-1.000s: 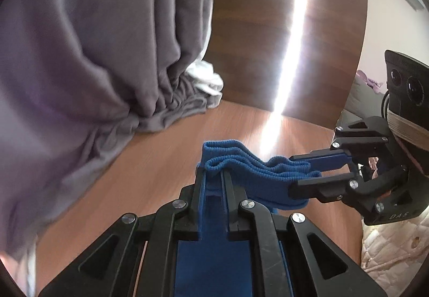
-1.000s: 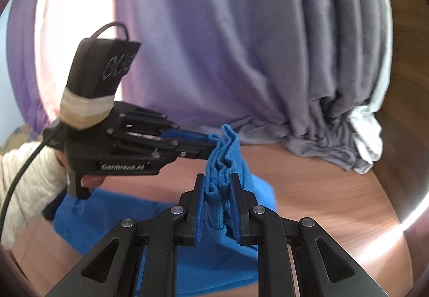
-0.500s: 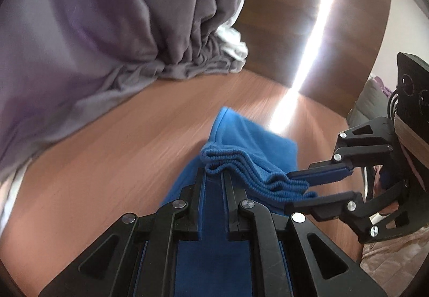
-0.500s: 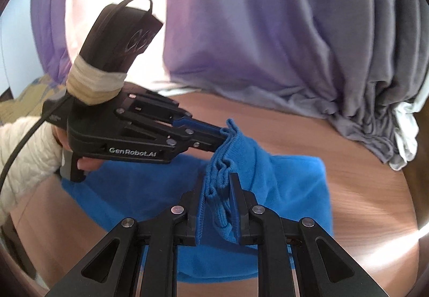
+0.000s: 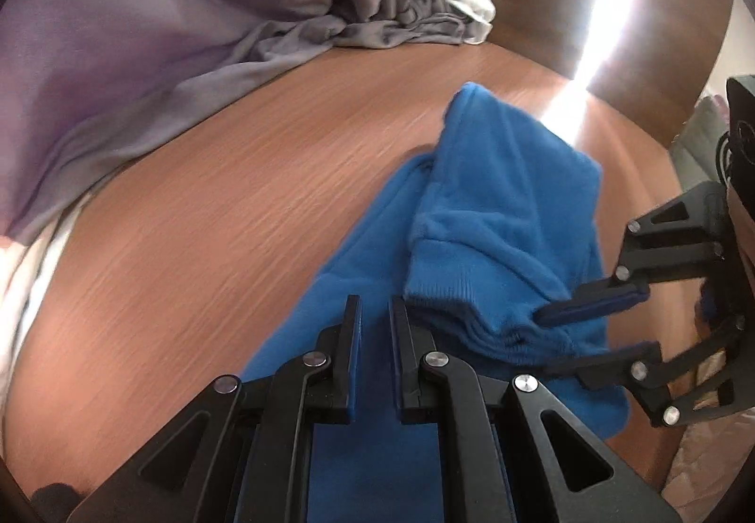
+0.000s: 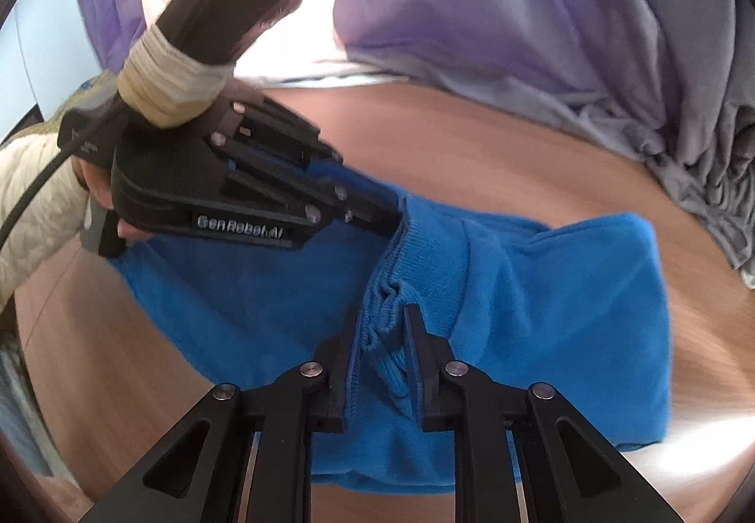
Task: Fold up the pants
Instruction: 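Lower the folded cuffs and open both grippers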
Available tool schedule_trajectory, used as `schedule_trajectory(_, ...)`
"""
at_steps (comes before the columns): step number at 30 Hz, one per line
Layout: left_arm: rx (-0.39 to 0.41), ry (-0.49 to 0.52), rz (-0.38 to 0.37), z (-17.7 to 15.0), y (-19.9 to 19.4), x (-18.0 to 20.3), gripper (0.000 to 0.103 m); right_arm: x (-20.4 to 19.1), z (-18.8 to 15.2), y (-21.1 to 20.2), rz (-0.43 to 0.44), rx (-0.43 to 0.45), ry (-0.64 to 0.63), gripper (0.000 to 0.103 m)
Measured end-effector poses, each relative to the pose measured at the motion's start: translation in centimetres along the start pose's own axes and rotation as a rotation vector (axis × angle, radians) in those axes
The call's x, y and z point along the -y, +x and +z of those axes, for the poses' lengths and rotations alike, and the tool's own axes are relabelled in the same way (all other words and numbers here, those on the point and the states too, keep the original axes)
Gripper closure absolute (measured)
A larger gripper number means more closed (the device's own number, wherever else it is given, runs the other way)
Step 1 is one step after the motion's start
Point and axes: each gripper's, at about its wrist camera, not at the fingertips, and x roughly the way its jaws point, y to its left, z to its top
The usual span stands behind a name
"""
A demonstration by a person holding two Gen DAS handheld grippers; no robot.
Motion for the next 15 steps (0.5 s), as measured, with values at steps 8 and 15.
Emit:
schedule_trajectory(8, 0.077, -0.011, 0.055, 0.8, -2.9, 1.6, 0.083, -0.8, -0.3, -1.7, 0.094, 0.013, -0.008, 0.078)
schedule_trajectory(15, 0.136, -0.130, -0.031, 1.2, -1.4, 5.0, 0.080, 4.5, -0.6, -4.2, -0.076, 0.088, 0.119, 0.075)
